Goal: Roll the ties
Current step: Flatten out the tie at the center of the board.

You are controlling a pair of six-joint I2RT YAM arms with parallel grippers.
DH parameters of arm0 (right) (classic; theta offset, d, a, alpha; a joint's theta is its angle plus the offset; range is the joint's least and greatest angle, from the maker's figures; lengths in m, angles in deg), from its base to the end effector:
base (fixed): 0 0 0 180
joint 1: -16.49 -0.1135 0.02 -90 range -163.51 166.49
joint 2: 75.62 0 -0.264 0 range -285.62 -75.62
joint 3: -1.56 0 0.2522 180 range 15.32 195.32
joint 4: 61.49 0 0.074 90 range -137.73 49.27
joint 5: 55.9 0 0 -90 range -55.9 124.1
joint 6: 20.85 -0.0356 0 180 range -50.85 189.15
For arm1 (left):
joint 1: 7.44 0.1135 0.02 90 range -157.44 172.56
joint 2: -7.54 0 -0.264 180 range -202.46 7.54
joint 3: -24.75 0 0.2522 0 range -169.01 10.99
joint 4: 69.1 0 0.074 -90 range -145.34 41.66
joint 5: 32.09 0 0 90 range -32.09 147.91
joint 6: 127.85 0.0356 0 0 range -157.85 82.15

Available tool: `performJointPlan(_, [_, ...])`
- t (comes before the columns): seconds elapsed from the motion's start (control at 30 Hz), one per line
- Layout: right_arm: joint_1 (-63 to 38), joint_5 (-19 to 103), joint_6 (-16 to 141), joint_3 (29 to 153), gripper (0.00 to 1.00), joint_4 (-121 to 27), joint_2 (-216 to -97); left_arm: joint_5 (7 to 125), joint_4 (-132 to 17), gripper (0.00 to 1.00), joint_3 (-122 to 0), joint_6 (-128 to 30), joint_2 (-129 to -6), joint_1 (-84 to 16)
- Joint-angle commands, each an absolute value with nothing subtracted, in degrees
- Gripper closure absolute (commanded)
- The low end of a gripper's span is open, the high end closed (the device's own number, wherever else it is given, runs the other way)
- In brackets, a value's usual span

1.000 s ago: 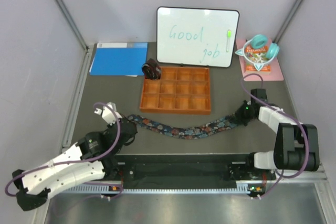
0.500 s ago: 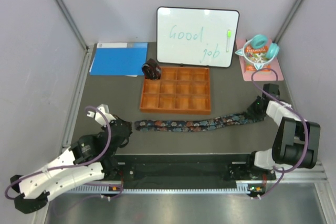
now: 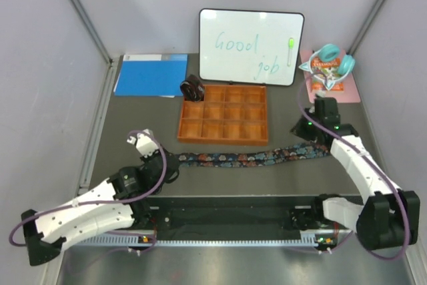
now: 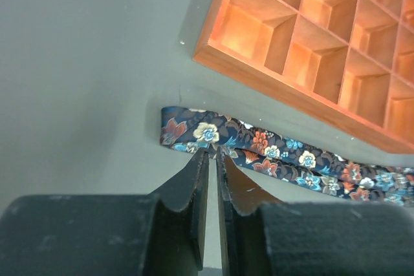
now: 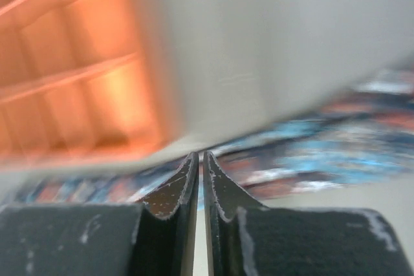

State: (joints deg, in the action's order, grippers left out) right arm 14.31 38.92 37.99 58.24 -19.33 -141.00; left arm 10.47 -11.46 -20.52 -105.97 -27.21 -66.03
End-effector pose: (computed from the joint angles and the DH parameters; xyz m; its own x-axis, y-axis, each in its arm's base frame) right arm 0.2281 0.0117 0.2304 -0.7103 0.4889 -0.5064 0.3232 0.8656 0.3824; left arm 0.0838 -0.0869 0.2382 -0.4356 -0.4910 -0.7544 -0.2366 0.8711 -0.4303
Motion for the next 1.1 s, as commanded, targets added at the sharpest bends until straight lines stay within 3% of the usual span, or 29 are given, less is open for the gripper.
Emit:
performJointPlan(0.0, [-1.5, 43.6, 33.6, 62.6, 0.94, -21.8, -138.1, 11.6, -22.7, 0.89, -23.5, -95.9, -32.6, -62.9])
performJointPlan(0.17, [-17.1, 44.3, 31.3, 67.9, 1.0, -26.2, -148.8, 35.7, -32.0, 0.89, -25.7, -88.8, -44.0, -48.3])
performJointPlan(0.4, [-25.4, 48.1, 31.2, 79.5, 1.0, -26.0, -165.6, 46.3, -38.4, 0.88, -24.9, -86.7, -55.1, -45.3])
performJointPlan(0.8, [-26.3, 47.9, 30.0, 74.5, 1.0, -27.7, -164.1, 46.0, -38.3, 0.88, -22.9, -85.0, -65.5, -44.5])
performJointPlan(1.07, [-26.8, 49.7, 29.7, 73.5, 1.0, -29.4, -164.7, 44.7, -32.2, 0.88, -16.6, -87.2, -54.2, -44.5])
